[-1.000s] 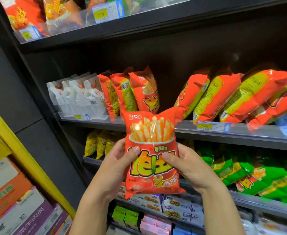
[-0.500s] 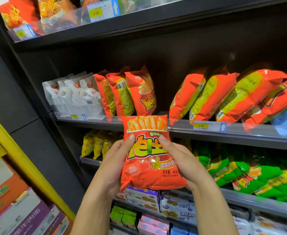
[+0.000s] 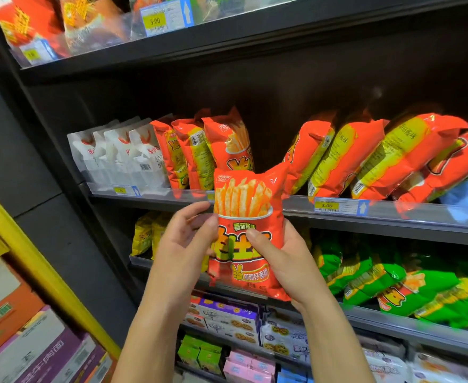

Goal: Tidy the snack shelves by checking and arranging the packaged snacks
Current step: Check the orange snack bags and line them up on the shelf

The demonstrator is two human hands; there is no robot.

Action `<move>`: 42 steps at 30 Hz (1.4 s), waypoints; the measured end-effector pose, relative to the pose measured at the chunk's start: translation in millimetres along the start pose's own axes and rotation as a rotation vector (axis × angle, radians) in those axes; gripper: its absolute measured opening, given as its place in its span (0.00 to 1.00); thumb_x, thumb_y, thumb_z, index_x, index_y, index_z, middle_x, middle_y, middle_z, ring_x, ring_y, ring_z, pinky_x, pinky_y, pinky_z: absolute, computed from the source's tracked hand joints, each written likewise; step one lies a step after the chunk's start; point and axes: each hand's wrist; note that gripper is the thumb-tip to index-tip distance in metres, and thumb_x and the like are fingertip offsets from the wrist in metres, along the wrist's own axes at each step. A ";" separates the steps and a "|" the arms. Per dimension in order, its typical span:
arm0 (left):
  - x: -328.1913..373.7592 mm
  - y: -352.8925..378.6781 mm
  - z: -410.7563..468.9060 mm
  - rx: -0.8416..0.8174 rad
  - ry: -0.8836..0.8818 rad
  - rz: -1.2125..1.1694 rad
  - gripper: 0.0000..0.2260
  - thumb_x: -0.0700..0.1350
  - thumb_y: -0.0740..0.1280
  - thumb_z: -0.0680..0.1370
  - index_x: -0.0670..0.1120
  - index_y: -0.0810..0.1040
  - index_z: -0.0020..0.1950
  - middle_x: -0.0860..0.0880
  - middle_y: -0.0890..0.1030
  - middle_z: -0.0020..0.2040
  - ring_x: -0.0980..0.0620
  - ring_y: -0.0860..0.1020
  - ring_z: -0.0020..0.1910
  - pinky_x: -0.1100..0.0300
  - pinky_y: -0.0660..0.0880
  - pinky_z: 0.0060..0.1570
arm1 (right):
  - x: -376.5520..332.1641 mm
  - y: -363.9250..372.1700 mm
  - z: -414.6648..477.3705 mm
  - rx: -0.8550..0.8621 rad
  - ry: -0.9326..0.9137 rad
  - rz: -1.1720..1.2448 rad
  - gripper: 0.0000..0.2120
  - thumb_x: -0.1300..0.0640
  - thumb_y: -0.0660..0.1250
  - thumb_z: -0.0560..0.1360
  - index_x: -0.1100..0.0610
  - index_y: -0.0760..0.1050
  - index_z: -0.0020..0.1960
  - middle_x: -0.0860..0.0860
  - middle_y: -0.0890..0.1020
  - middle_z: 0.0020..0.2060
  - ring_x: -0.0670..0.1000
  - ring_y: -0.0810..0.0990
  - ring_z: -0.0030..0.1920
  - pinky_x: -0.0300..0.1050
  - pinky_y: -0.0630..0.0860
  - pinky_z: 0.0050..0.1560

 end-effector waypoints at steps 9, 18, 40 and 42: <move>2.6 -6.9 -9.9 -0.145 -0.054 0.063 0.35 0.67 0.77 0.67 0.63 0.74 0.72 0.58 0.84 0.64 0.56 0.83 0.63 0.59 0.82 0.55 | -8.8 4.7 -7.2 -0.080 -0.181 -0.158 0.16 0.39 0.65 0.80 0.36 0.76 0.67 0.34 0.84 0.60 0.36 0.81 0.61 0.37 0.79 0.59; 7.8 -12.6 -19.2 -0.093 -0.177 -0.065 0.34 0.49 0.84 0.69 0.51 0.72 0.71 0.49 0.87 0.60 0.45 0.86 0.58 0.36 0.81 0.59 | -0.4 1.1 -5.4 0.063 -0.175 -0.099 0.25 0.42 0.81 0.69 0.49 0.79 0.61 0.48 0.85 0.54 0.49 0.83 0.55 0.45 0.82 0.56; -3.0 -35.5 -13.5 -0.244 -0.076 0.033 0.27 0.40 0.75 0.74 0.50 0.76 0.72 0.49 0.85 0.65 0.50 0.82 0.66 0.50 0.79 0.65 | 8.2 -11.8 -1.2 -0.209 -0.110 -0.023 0.31 0.58 0.80 0.69 0.54 0.74 0.69 0.53 0.86 0.61 0.55 0.84 0.63 0.49 0.82 0.60; -2.4 -35.2 -12.9 -0.246 -0.077 0.025 0.26 0.40 0.74 0.74 0.50 0.76 0.72 0.49 0.85 0.65 0.50 0.82 0.65 0.51 0.80 0.63 | 8.0 -12.3 -0.8 -0.224 -0.110 -0.023 0.32 0.58 0.80 0.70 0.55 0.73 0.71 0.53 0.85 0.62 0.55 0.84 0.64 0.49 0.82 0.61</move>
Point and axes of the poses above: each hand's wrist, its own z-axis towards the middle knuckle, its own y-axis out of the palm, x = y × z
